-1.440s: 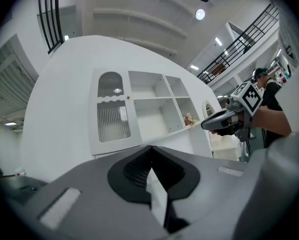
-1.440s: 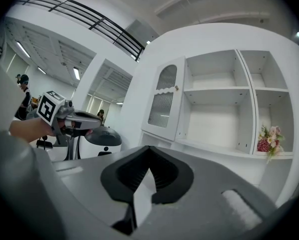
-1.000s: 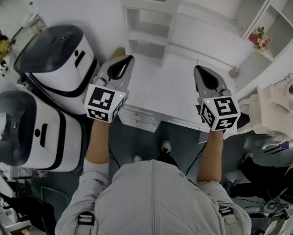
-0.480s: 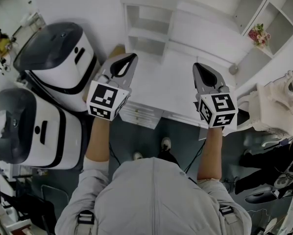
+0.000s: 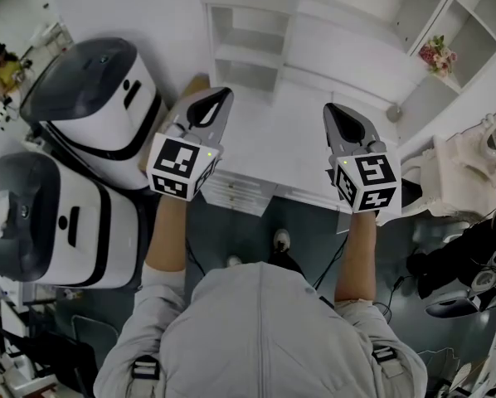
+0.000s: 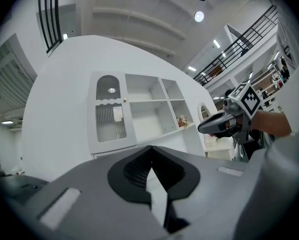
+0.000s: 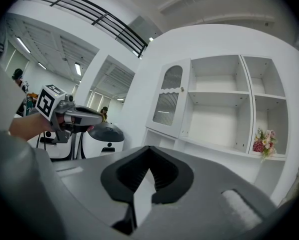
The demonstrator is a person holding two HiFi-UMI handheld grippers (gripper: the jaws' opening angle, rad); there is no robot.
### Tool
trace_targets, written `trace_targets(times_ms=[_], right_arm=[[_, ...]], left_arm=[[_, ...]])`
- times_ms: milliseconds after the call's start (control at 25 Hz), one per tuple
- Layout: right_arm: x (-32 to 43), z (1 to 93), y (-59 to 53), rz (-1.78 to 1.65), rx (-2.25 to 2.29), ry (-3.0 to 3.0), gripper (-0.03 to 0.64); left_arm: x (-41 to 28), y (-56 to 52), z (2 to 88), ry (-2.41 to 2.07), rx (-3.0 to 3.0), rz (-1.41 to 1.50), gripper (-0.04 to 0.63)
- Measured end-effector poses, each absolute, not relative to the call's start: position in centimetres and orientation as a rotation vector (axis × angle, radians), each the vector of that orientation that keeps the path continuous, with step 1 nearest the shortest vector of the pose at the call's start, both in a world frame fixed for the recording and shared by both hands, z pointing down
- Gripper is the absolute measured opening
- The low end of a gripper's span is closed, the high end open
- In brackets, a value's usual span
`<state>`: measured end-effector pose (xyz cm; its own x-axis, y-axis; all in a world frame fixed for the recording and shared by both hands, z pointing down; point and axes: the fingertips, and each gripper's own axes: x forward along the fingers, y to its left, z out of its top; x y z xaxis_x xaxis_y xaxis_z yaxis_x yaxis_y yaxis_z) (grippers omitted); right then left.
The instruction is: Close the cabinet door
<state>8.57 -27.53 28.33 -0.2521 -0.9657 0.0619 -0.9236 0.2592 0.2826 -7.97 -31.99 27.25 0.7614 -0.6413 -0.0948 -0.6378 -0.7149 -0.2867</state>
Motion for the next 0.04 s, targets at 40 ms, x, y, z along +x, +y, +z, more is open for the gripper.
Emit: trace_targets(times_ms=[40], right_arm=[[8.55, 28.35, -27.62, -0.278, 1.764, -2.307, 0.002]], left_arm=[[-7.94, -32.15, 27.22, 0.994, -2.658, -0.014, 0.017]])
